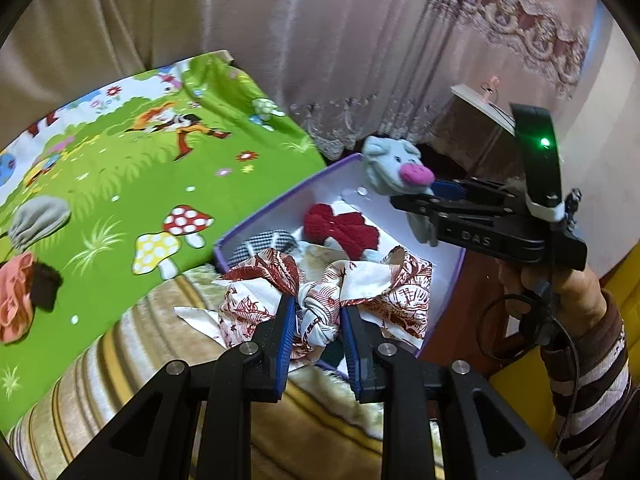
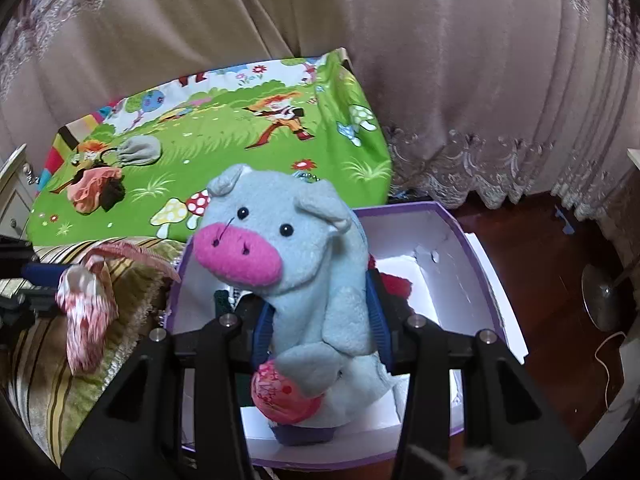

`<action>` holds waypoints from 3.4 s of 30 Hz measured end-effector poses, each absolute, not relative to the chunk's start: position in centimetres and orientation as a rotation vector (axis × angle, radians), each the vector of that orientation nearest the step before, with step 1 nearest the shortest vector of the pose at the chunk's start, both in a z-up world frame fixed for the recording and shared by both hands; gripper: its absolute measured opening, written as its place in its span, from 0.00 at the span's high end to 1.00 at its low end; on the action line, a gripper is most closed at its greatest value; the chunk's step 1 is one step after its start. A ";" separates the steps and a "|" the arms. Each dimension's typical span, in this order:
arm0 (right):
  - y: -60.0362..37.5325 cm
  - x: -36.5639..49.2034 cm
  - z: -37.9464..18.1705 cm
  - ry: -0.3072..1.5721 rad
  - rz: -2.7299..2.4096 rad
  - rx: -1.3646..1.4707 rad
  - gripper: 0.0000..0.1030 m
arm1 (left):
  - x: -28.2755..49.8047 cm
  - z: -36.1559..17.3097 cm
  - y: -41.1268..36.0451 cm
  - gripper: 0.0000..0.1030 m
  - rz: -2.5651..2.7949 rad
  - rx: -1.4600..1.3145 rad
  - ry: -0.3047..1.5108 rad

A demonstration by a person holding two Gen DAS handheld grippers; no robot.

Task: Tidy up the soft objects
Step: 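Carry the pig plush and floral scarf into the box and open both tools, then move both open tools back over the pile of soft items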

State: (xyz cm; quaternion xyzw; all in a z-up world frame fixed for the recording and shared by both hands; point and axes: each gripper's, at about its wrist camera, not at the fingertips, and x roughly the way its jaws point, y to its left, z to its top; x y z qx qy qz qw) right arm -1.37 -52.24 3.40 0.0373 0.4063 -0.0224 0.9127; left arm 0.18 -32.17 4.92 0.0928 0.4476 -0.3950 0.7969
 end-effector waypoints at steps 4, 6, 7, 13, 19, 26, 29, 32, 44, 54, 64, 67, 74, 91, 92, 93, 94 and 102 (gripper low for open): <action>-52.7 -1.5 3.3 0.844 -0.082 0.063 0.55 | -0.4 4.7 -33.4 0.77 -0.877 0.224 0.960; -53.0 -1.6 3.2 0.846 -0.090 0.065 0.55 | -0.6 4.6 -33.9 0.77 -0.886 0.232 0.962; -53.1 -1.5 3.2 0.847 -0.096 0.066 0.53 | -0.6 4.5 -34.2 0.77 -0.891 0.237 0.964; -53.7 -1.5 3.0 0.860 -0.128 0.077 0.38 | -0.7 4.0 -35.0 0.52 -0.909 0.234 0.986; -53.4 -1.5 3.3 0.856 -0.134 0.064 0.31 | -0.5 4.1 -34.6 0.44 -0.906 0.210 0.987; -53.0 -1.5 3.7 0.849 -0.125 0.057 0.30 | 0.0 4.4 -33.3 0.44 -0.881 0.174 0.983; -52.7 -1.4 3.9 0.849 -0.118 0.053 0.30 | 0.4 4.6 -32.6 0.44 -0.867 0.156 0.978; -52.1 -1.2 4.2 0.847 -0.107 0.045 0.29 | 0.7 4.7 -31.8 0.44 -0.852 0.137 0.974; -48.0 0.4 5.5 0.836 -0.017 0.017 0.27 | 3.3 4.9 -26.6 0.44 -0.736 0.037 0.956; -42.9 2.4 5.9 0.842 0.085 -0.048 0.27 | 5.2 4.8 -20.9 0.44 -0.627 -0.043 0.941; -38.4 3.9 6.2 0.848 0.172 -0.100 0.26 | 6.7 4.6 -14.9 0.44 -0.525 -0.114 0.936; -37.1 4.3 6.3 0.849 0.197 -0.115 0.26 | 7.1 4.5 -12.9 0.44 -0.491 -0.141 0.935; -34.5 5.3 6.1 0.857 0.244 -0.141 0.26 | 8.2 4.0 -8.2 0.44 -0.403 -0.172 0.939; -28.3 9.2 5.4 0.876 0.369 -0.173 0.26 | 12.9 3.1 -3.2 0.44 -0.296 -0.168 0.954; -28.0 9.5 5.3 0.876 0.376 -0.176 0.26 | 13.3 3.1 -3.1 0.44 -0.296 -0.166 0.957; -27.6 9.7 5.3 0.877 0.384 -0.180 0.26 | 13.7 3.0 -3.0 0.44 -0.295 -0.161 0.960; -27.2 10.0 5.2 0.879 0.390 -0.183 0.25 | 14.3 2.9 -3.0 0.44 -0.292 -0.151 0.963; -24.2 12.1 4.6 0.891 0.440 -0.205 0.25 | 18.2 1.9 -3.1 0.44 -0.280 -0.102 0.990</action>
